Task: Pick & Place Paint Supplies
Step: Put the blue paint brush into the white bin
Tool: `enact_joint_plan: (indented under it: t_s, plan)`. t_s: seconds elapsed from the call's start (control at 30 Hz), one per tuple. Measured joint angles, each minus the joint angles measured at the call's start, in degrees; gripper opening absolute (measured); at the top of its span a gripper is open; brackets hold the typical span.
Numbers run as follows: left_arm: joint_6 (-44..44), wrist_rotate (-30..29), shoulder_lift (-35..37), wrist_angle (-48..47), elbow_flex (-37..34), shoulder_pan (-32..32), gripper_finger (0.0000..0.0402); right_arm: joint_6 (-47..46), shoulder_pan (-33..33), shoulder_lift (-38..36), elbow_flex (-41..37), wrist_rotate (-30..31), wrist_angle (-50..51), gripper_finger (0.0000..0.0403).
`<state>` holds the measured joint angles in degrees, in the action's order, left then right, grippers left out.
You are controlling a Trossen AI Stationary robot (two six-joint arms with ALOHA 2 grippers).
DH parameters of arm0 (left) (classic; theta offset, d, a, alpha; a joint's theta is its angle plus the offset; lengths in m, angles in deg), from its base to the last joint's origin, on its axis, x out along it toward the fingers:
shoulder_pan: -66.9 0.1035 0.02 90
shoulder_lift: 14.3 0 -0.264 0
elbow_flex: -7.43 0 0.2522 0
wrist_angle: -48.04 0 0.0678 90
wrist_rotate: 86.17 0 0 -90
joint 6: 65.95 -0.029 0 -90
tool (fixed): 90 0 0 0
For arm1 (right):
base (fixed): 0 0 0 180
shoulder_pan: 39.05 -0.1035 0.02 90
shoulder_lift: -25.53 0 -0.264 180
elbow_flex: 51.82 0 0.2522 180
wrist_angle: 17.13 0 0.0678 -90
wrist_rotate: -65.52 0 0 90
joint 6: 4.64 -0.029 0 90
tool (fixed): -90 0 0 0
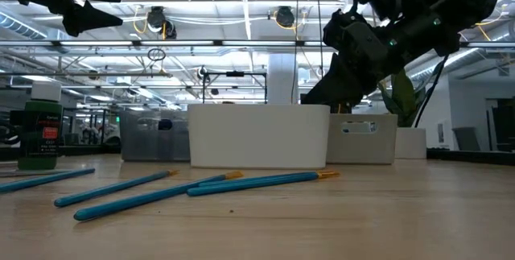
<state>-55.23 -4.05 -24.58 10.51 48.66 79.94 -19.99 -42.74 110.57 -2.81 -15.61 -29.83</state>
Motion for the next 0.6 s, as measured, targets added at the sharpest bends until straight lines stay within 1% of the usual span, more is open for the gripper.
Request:
enact_joint_plan:
  t_s: [0.17,0.27,0.37,0.43,0.5,0.53,0.6]
  plan:
    - [0.02,0.0,0.0,0.0,0.0,0.0,0.0324,2.45,0.0,0.0,0.0,0.04,-0.06,0.0052]
    - [0.02,0.0,0.0,0.0,0.0,0.0,0.0324,3.91,0.0,0.0,0.0,0.0,-1.03,0.0079]
    - [0.01,-0.01,0.0,0.0,0.0,-0.01,0.0324,7.72,-1.07,-0.25,0.0,-1.02,-3.53,0.0113]
    - [0.02,0.0,0.0,0.0,0.0,0.0,0.0324,9.81,-2.69,-1.34,0.0,-3.21,-5.04,0.0136]
    - [0.0,0.0,0.0,0.0,0.0,-0.02,0.0324,11.44,-4.98,-2.98,0.02,-3.96,-5.92,0.0156]
    - [0.02,0.0,0.0,0.0,0.0,0.0,0.0324,11.98,-6.42,-3.98,0.02,-3.63,-5.82,0.0164]
    - [0.0,0.0,0.0,0.0,0.0,-0.01,0.0324,12.08,-9.63,-5.47,0.02,-1.09,-5.9,0.0176]
